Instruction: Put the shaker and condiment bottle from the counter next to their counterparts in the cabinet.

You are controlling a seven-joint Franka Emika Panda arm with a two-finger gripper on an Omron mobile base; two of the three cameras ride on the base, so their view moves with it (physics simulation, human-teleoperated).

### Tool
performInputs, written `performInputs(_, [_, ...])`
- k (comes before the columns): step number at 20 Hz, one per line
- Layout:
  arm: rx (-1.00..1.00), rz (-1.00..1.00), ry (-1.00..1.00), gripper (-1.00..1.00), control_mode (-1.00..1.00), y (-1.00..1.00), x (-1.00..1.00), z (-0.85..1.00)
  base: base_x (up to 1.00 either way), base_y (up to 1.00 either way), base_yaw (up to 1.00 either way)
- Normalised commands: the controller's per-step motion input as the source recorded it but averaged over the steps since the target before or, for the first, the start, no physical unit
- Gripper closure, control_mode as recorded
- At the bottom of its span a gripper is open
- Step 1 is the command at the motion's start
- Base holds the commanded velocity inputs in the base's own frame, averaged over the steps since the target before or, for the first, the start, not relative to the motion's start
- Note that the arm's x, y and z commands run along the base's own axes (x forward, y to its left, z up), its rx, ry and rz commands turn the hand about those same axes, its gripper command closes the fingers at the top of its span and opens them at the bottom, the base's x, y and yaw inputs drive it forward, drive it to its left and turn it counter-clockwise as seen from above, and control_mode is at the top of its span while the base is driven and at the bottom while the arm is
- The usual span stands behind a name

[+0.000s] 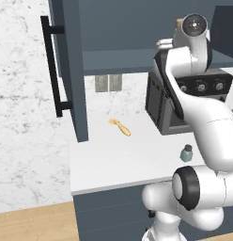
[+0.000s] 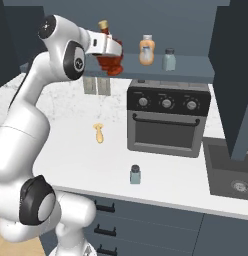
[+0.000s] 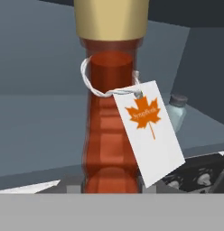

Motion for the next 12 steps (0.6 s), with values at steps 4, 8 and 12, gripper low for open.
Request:
performInputs(4, [0.06,-0.01,0.0,1.0,-1.0,0.0,0.26,0.0,0.0,0.0,0.0])
performInputs(8, [0.06,0.0,0.0,1.0,-1.0,-0.01,0.26,0.0,0.0,0.0,0.0])
performInputs(12, [0.04,0.0,0.0,1.0,-1.0,-0.11,0.22,0.0,0.0,0.0,0.0])
